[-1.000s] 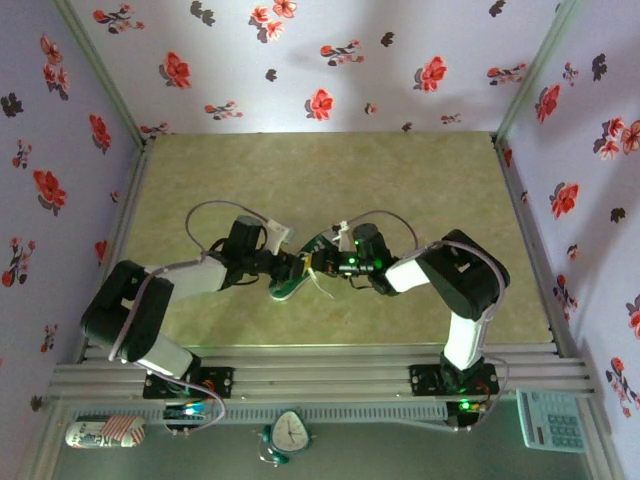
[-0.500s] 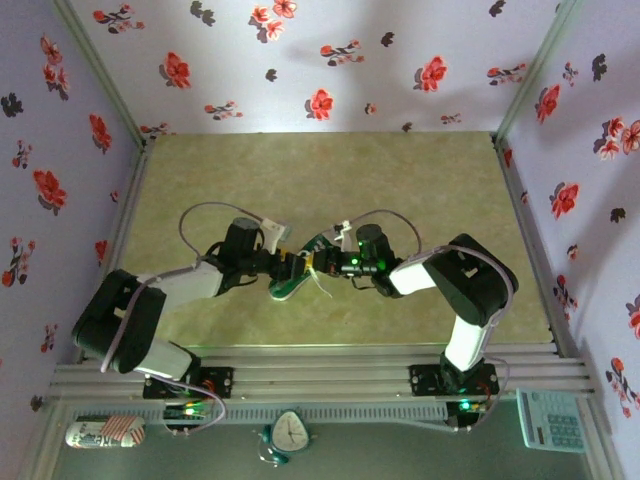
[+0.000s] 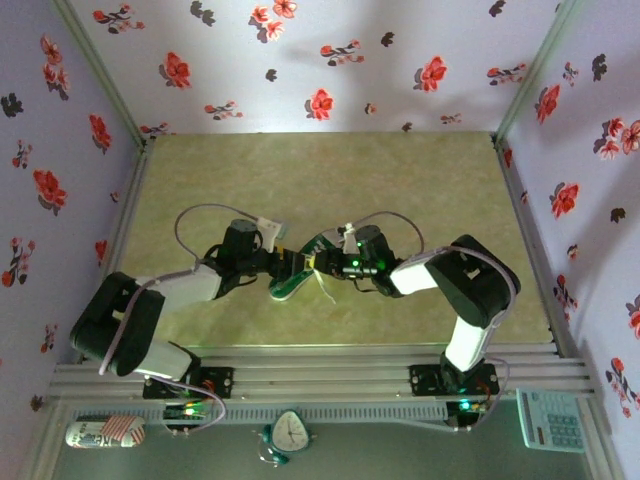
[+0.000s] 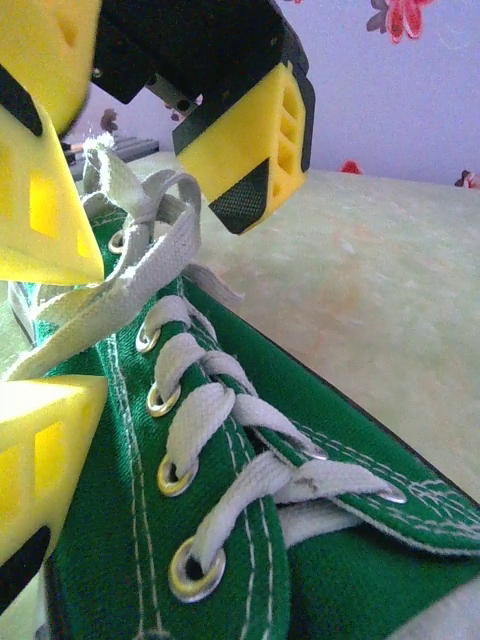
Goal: Tie the shoes
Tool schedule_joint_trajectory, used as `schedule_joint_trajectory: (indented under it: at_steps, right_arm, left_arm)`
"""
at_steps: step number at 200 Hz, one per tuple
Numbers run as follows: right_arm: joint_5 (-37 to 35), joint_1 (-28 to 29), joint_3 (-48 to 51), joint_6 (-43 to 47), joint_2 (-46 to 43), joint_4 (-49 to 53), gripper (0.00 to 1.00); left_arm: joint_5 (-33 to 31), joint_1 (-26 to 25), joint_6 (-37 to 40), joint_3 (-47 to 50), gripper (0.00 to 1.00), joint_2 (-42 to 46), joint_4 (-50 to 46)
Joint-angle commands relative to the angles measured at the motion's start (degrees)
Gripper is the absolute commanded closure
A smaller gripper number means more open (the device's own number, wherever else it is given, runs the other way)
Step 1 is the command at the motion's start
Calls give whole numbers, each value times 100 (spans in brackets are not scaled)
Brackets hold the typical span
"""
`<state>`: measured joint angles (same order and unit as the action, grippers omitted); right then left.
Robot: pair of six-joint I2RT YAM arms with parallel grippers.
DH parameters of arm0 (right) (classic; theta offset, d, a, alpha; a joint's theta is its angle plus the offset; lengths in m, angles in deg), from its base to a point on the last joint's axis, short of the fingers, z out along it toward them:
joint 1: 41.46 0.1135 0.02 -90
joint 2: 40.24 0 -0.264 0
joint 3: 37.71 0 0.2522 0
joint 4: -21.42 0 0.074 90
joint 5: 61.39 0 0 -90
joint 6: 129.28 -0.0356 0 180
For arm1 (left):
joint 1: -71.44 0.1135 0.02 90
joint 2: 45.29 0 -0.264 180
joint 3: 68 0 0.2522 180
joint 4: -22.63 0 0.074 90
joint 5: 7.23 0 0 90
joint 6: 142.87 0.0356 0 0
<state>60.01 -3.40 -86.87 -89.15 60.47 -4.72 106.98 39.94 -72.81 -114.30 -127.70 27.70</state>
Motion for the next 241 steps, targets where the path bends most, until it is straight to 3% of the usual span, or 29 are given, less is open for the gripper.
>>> schedule_joint_trajectory:
  at_steps: [1,45,70,104,143,177,241]
  right_arm:
    - [-509,-11,-56,430,-474,583,68]
    - [-2453,595,-412,1432,-1400,2915,69]
    - [-2950,1016,-686,1311,-1451,3484,71]
    - [-3261,1419,-793,688,-1341,3451,72]
    - [-3090,1503,-869,358,-1154,3026,67]
    - [-3186,1507,-855,269,-1133,2841,61]
    - [-3140,1502,-1065,148,-883,2820,64]
  left_arm:
    - [-315,26,-161,105,28,221,103]
    - [-960,143,-354,336,29,625,56]
    - [-1161,212,-420,466,29,817,79]
    - [-1147,232,-375,564,27,980,103]
    - [-673,232,-348,608,17,951,324]
    - [-304,233,-567,719,17,885,785]
    - [-594,277,-573,828,20,1179,723]
